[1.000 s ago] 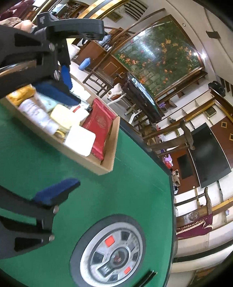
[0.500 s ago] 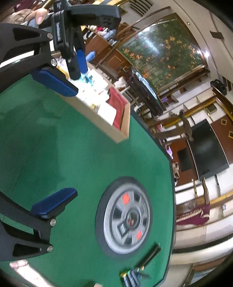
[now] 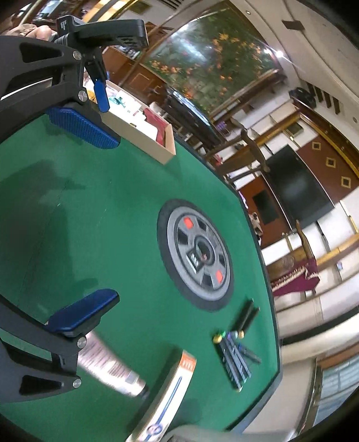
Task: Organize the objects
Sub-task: 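Open both grippers and move them back over the table, then grasp the silver hand-cream tube with the left gripper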
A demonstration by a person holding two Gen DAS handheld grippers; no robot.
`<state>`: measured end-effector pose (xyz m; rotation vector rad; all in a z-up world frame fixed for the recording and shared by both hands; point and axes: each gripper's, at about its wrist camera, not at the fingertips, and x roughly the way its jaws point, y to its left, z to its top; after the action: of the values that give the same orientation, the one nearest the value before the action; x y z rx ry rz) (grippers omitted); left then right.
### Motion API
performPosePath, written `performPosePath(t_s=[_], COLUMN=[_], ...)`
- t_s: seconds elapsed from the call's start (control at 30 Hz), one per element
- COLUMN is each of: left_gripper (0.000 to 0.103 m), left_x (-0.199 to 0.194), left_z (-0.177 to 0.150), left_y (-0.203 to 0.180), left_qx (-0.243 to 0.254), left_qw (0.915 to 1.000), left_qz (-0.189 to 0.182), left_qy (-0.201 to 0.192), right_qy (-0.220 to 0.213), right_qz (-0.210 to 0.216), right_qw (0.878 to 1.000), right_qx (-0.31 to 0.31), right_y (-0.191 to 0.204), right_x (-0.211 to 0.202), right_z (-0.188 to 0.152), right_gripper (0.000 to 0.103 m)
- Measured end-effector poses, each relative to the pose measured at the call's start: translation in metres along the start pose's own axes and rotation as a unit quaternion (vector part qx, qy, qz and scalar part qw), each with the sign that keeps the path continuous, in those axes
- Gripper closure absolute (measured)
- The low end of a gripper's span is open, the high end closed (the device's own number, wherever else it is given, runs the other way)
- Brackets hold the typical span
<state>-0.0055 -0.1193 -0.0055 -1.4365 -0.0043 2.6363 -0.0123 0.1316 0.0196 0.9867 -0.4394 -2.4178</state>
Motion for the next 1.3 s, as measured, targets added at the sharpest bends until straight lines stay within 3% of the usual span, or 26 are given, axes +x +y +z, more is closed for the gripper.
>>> performPosePath(t_s=[0.3,0.67,0.9,1.23,1.3], left_gripper=[0.029,0.018,0.018,0.019,0.032], left_x=[0.019,0.049,0.069,0.105,0.109], left_z=[0.007,0.024,0.043,0.059,0.06], left_y=[-0.064,-0.143,-0.187,-0.241,-0.247], left_qx=[0.05,0.102,0.127,0.172,0.18], left_qw=[0.9967,0.9894,0.9849,0.9803,0.9797], left_qz=[-0.059,-0.087,-0.105,-0.085,-0.077], left_qy=[0.025,0.055,0.053,0.046,0.042], right_qy=[-0.036,-0.09,-0.11,-0.107,-0.106], right_qz=[-0.026,0.017,0.032,0.025,0.027], right_qw=[0.998,0.988,0.98,0.98,0.979], right_qx=[0.044,0.123,0.165,0.166,0.171], right_y=[-0.045,-0.076,-0.096,-0.107,-0.111], right_x=[-0.047,-0.092,-0.115,-0.131,-0.13], right_z=[-0.024,-0.047,-0.057,-0.06,-0.06], right_gripper=[0.0,0.0,0.0,0.0,0.0])
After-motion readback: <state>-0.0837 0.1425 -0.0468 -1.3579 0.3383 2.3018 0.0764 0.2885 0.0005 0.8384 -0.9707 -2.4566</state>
